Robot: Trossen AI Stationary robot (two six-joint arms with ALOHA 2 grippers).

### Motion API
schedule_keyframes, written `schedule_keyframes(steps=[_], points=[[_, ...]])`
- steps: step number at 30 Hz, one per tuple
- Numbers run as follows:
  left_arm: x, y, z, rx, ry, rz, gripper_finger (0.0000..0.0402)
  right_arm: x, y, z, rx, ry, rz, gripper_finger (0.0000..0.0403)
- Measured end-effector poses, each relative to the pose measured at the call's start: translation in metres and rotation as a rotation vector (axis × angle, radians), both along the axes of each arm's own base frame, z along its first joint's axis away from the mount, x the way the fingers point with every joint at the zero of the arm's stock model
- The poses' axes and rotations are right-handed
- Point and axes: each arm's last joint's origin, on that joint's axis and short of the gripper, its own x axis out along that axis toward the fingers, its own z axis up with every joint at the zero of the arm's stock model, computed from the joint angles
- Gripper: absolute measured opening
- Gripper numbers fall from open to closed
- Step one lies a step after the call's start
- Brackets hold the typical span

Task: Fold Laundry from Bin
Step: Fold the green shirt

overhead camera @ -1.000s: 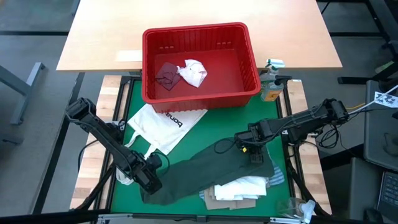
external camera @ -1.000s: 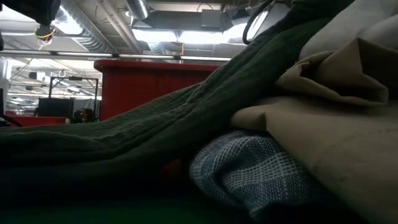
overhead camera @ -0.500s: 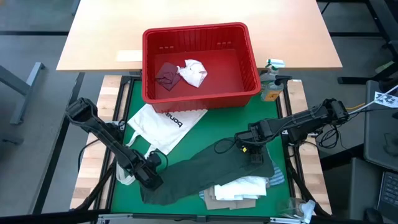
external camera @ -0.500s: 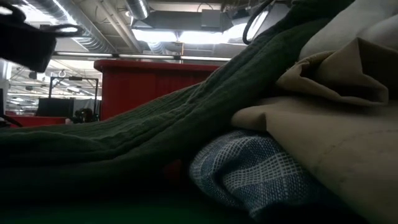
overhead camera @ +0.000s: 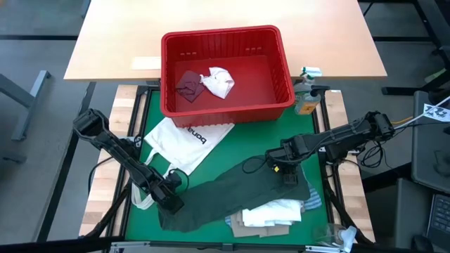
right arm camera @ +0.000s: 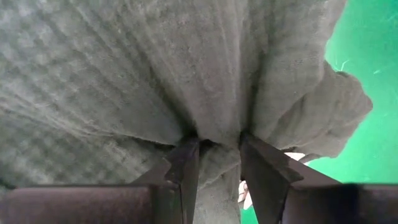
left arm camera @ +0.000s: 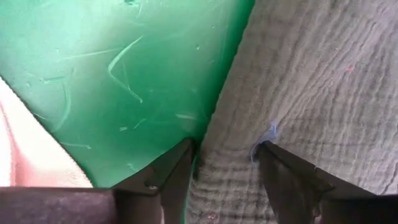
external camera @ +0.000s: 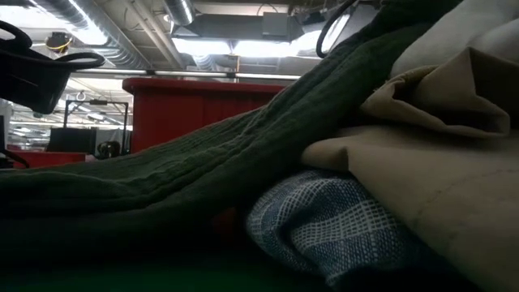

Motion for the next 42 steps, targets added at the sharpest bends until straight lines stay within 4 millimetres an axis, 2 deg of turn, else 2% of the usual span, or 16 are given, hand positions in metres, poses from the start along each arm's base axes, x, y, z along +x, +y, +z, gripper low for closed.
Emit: schedule_keyframes(steps=[4,9,10,14,18,25,29,33,38,42], points=[[0.001,-0.002,0.002,-0.010,0.005,0.001,0.0134,0.001,0.000,0.008,-0.002,0.008,0.000,0.0117],[0.012,-0.008,0.012,-0.069,-0.021,-0.001,0.0023,0.008,0.001,0.032,-0.020,-0.052,0.000,0.0117],[0.014,-0.010,0.015,-0.087,-0.030,-0.003,0.0013,0.010,0.002,0.036,-0.022,-0.070,-0.001,0.0117],[0.019,-0.016,0.026,-0.142,-0.025,-0.048,0.0006,0.015,0.002,0.051,-0.031,-0.130,-0.004,0.0117],[0.027,-0.023,0.049,-0.219,-0.078,-0.064,0.0004,0.018,0.003,0.063,-0.019,-0.174,-0.006,0.0117],[0.045,-0.020,0.104,-0.322,-0.242,-0.071,0.0002,0.022,0.004,0.078,-0.004,-0.228,-0.007,0.0117],[0.063,-0.008,0.136,-0.344,-0.393,-0.049,0.0001,0.022,0.005,0.085,0.007,-0.239,-0.003,0.0117],[0.085,0.009,0.160,-0.352,-0.564,-0.005,0.0001,0.013,0.012,0.098,-0.003,-0.213,0.074,0.0117],[0.106,0.036,0.175,-0.346,-0.749,0.083,0.0000,-0.001,0.020,0.122,-0.041,-0.251,0.098,0.0117],[0.125,0.056,0.177,-0.327,-0.867,0.131,0.0000,-0.012,0.025,0.137,-0.044,-0.302,0.090,0.0117]])
